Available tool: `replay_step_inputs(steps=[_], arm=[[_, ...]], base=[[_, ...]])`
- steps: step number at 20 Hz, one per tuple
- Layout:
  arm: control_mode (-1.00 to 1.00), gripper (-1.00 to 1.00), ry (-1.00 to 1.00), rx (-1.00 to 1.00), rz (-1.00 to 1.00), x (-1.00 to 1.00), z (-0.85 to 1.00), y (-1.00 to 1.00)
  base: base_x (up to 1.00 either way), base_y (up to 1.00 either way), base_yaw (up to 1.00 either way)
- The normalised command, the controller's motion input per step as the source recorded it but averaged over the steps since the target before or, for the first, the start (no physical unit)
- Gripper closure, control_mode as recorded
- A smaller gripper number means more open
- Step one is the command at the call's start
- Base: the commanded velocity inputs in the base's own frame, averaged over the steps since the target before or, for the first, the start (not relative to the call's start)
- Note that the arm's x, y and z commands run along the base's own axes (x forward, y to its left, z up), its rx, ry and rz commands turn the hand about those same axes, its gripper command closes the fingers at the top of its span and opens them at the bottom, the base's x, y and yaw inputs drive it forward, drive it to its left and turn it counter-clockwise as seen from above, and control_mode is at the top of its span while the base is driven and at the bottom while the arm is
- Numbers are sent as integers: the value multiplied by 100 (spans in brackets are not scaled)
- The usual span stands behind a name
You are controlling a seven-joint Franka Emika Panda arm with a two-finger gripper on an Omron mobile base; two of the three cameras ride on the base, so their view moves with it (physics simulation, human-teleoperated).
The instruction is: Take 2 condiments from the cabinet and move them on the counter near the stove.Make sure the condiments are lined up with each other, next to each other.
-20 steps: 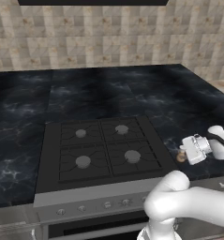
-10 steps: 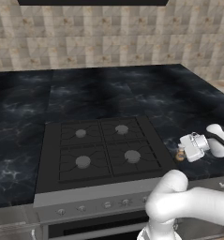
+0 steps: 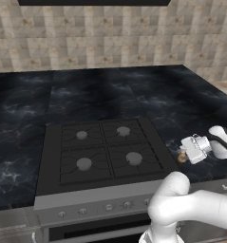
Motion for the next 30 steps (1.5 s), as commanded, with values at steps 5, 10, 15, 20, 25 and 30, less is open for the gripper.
replay_step_inputs(steps=[5, 10, 15, 20, 25, 30], arm=[[-100, -100, 0, 0, 2, 0, -11, -4], [-100, -100, 0, 0, 1, 0, 0, -18], [-100, -100, 0, 0, 0, 0, 0, -12], [-100, -100, 0, 0, 0, -8, 0, -9], [-100, -100, 1, 0, 0, -10, 1, -4], [-100, -100, 1, 0, 0, -7, 7, 0]], base=[[0, 0, 0], [0, 0, 0], [0, 0, 0], [0, 0, 0], [0, 0, 0], [0, 0, 0]])
